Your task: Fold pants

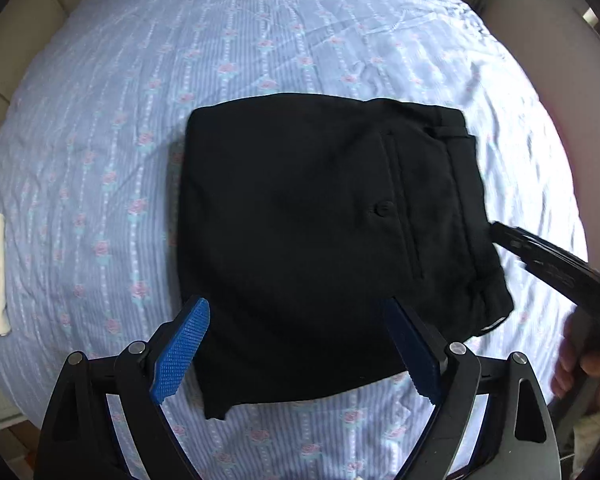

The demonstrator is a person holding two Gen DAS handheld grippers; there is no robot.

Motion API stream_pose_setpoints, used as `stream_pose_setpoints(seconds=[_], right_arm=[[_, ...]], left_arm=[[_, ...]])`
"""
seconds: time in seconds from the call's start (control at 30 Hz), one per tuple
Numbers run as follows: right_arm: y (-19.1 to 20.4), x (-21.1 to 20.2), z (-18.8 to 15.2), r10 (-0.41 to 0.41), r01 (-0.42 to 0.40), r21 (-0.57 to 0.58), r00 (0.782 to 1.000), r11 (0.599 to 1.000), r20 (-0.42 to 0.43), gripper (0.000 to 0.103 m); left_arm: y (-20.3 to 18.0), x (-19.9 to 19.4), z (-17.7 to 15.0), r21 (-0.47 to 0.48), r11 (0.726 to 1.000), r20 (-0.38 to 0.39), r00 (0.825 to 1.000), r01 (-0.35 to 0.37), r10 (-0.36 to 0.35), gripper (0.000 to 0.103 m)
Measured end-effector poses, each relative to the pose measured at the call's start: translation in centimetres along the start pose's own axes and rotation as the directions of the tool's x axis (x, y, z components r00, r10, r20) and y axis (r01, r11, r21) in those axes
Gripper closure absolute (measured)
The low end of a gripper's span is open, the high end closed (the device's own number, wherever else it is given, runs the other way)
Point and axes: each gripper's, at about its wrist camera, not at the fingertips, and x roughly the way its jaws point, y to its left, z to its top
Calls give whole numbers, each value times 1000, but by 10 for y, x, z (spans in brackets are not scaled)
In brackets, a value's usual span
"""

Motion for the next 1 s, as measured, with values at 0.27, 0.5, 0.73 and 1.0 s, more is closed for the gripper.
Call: stream_pose_setpoints(seconds=[0.27, 0.5, 0.73, 1.0], right_arm=[[-5, 32, -7, 8, -7, 13, 993, 1000, -117, 70], [8, -4, -11, 109, -109, -8, 994, 994, -29, 81], [6, 18, 0, 15, -15, -6, 996, 1000, -91, 94], [-21, 4, -9, -63, 65, 31, 997, 997, -48, 97]], left_arm=[[-9, -5, -4, 42, 999, -7, 1000, 15, -14, 13], [-10, -5, -9, 44, 999, -18, 1000, 26, -25, 13], [-13, -8, -13, 55, 998, -21, 1000, 19, -18, 13], [-5, -7, -17, 23, 1000, -24, 1000, 4, -4, 13]])
